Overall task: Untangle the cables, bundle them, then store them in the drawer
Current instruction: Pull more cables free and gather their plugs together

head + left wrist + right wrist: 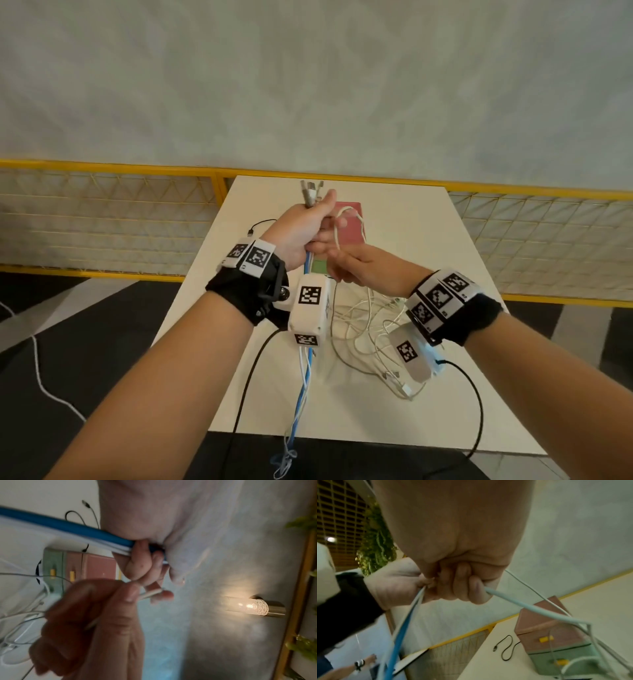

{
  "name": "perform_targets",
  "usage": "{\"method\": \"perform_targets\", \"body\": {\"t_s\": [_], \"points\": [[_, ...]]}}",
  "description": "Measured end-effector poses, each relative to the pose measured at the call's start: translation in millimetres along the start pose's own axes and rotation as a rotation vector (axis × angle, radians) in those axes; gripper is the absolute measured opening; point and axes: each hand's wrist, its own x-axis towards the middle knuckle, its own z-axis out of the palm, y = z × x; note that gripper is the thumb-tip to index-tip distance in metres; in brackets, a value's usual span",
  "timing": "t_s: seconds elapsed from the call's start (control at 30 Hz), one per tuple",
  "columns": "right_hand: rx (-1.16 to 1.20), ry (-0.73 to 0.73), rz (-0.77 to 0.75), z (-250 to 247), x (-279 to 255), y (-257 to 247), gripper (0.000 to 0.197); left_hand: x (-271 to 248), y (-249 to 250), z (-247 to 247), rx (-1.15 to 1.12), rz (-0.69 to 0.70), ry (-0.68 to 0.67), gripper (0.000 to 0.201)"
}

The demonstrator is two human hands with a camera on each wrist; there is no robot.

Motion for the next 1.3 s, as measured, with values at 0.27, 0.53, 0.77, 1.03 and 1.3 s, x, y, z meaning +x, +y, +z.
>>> {"method": "perform_targets", "body": {"t_s": [0.27,0.53,0.77,1.03,1.3], "points": [[0.789,0.380,0.053,-37.0,12.2,0.0,0.046,-17.6,-13.2,5.7,0.558,0.280,-0.076,0.025],[0.888,0.582,0.118,-76.4,14.6,-26.0,0.040,-31.8,-36.4,-8.0,0.541,0.196,-0.029,0.036],[0.228,0.140,0.059,0.1,7.9,-31.9,0.055,-15.5,-0.3,3.2,0.276,0.252,0.125,0.049],[0.136,0.212,0.027,3.9,-5.3,-14.2,0.082,-18.2,4.4,5.1,0.306,0.341,0.040,0.030],[0.555,0.567,0.001,-29.6,11.8,-32.9,0.023,-18.9,-33.7,17.0,0.606,0.387,0.142,0.030]]}}
